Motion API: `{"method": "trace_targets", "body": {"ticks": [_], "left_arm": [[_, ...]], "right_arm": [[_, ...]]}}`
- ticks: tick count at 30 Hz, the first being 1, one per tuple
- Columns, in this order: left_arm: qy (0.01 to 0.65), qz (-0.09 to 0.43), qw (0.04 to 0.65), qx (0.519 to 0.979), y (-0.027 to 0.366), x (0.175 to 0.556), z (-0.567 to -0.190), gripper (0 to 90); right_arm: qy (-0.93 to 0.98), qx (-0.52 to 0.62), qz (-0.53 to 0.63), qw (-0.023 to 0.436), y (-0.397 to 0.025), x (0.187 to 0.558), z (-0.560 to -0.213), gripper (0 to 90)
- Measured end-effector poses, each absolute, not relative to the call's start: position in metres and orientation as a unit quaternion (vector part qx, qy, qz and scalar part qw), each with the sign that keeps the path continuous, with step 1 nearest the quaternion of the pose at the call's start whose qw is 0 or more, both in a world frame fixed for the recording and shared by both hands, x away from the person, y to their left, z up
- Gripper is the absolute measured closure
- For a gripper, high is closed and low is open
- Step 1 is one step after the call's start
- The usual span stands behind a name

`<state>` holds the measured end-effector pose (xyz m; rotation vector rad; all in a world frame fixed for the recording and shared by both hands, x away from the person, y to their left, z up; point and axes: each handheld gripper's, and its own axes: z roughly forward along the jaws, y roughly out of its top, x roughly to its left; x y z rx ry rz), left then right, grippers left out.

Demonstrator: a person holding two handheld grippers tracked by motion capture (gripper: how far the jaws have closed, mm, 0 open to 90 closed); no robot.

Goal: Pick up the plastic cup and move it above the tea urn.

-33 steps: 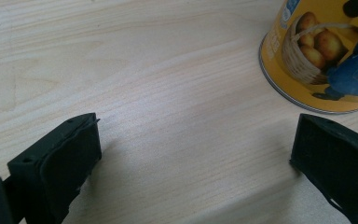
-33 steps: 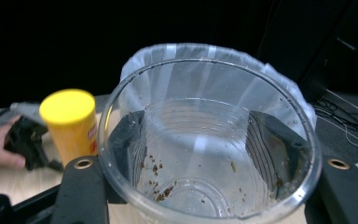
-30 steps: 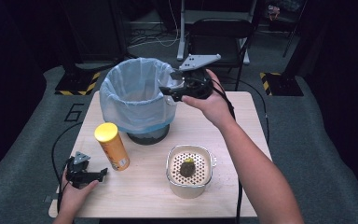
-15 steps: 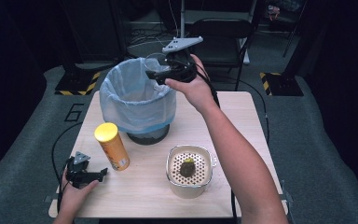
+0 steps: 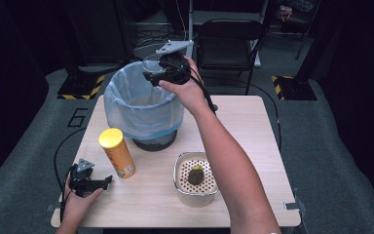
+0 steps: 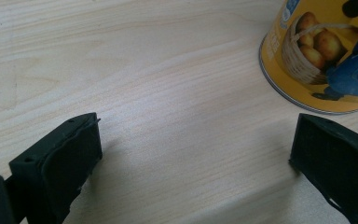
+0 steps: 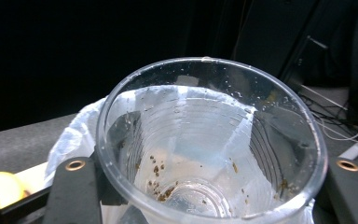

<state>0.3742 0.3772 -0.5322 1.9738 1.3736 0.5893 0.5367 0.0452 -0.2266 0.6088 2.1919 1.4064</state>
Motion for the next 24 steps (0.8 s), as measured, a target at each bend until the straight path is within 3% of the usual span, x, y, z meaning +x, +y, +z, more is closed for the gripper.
{"method": "trace_targets", "body": {"ticks": [7, 11, 12, 24], "left_arm": [[0.524, 0.222, 0.324, 0.756, 0.377, 0.374, -0.532, 1.7], [0.524, 0.223, 0.326, 0.755, 0.377, 0.374, -0.532, 1.7], [0.525, 0.222, 0.325, 0.755, 0.377, 0.374, -0.532, 1.7], [0.522, 0.215, 0.322, 0.76, 0.378, 0.373, -0.531, 1.7]], "right_arm": [[0.8, 0.235, 0.502, 0.23, 0.058, 0.544, -0.238, 31.3], [0.793, 0.24, 0.51, 0.231, 0.063, 0.547, -0.246, 2.5], [0.794, 0.247, 0.505, 0.234, 0.063, 0.547, -0.247, 0.0], [0.785, 0.256, 0.516, 0.227, 0.034, 0.537, -0.251, 8.2]]}}
